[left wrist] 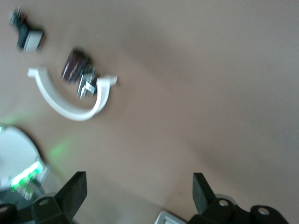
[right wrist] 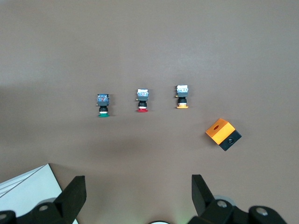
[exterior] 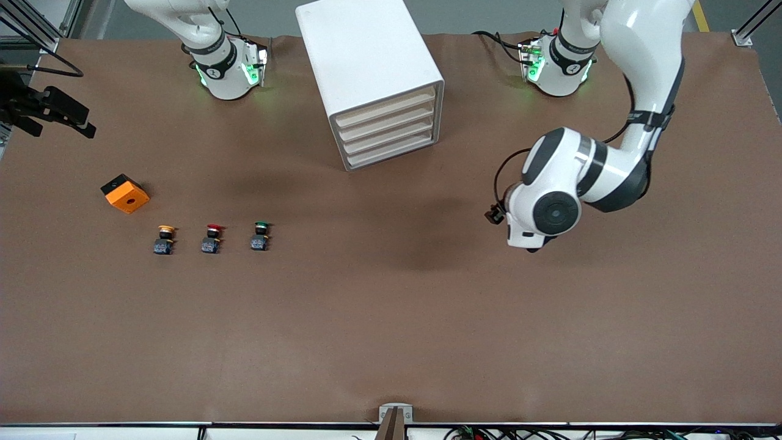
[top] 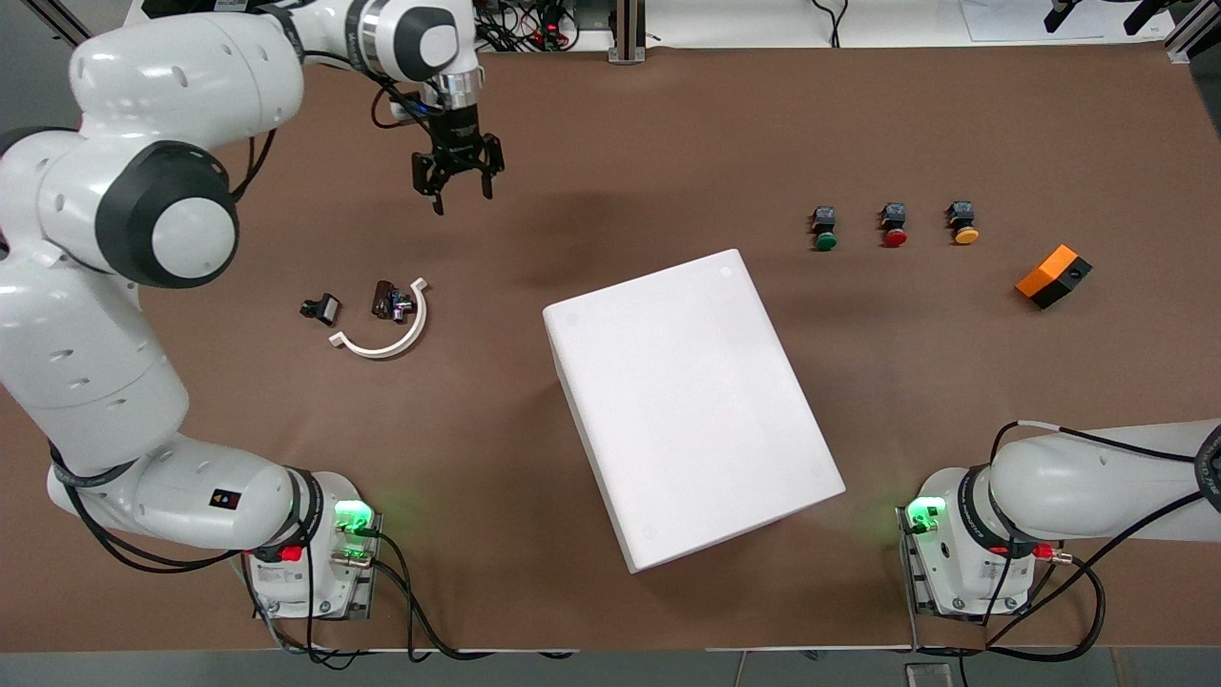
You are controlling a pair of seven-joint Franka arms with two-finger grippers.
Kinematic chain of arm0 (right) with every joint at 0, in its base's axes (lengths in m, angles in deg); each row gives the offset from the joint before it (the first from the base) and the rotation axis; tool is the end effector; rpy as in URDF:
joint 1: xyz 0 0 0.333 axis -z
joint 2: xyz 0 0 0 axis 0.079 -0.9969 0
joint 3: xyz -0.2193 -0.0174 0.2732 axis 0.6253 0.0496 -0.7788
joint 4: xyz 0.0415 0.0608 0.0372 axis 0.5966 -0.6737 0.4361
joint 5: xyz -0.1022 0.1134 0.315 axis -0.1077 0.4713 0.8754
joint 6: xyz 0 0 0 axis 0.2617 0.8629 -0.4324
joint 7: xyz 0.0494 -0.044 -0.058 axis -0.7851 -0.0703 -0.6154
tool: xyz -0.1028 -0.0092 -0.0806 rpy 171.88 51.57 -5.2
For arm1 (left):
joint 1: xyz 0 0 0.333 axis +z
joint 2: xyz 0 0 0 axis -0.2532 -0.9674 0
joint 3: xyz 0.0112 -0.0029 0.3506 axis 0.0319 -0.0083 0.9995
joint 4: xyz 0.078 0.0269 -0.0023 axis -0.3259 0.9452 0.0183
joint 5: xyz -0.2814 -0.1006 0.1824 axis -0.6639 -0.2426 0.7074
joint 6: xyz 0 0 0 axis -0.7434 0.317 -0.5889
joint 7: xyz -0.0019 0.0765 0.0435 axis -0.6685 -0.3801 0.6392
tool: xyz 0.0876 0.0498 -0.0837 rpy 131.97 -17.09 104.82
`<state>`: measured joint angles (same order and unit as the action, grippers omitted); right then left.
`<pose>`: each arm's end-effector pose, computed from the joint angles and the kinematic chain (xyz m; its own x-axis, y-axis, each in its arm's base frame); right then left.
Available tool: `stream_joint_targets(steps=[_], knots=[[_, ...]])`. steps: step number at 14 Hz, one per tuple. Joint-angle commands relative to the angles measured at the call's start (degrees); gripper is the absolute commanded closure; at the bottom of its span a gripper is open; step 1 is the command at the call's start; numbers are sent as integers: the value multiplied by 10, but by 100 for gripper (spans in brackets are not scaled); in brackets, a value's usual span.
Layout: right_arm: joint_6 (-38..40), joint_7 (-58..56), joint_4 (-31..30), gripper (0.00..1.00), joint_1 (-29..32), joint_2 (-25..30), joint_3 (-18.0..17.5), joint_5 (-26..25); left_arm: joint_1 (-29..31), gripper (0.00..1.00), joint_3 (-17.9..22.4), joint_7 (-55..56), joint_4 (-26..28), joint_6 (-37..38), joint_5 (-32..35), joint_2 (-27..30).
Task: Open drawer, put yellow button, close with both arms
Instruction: 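Move the left gripper toward the white cabinet's drawer handle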
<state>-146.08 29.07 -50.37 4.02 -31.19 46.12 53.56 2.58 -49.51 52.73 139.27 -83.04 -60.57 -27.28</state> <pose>0.4547 -0.0104 0.6642 0.9979 -0.0629 -0.0177 -0.0634 -0.9976 -0.0289 0.5249 -0.2610 0.3422 0.6415 0.6951 -0.3247 0.5750 -0.7158 -0.3963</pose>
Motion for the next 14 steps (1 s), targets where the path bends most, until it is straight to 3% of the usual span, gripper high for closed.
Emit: stream_joint_targets(steps=[1,8,11,14], knots=[[2,4,-9,0,-3,12,2,4,4,0,-21,91,-88,71,-34,-70],[4,18,-9,0,-3,13,1,2,4,0,-38,272,-109,151,-90,-111],[4,18,-9,0,-3,12,2,1,6,0,-38,345,-111,216,-144,-128],[3,18,-8,0,-4,12,1,1,6,0,-38,399,-111,223,-204,-140]])
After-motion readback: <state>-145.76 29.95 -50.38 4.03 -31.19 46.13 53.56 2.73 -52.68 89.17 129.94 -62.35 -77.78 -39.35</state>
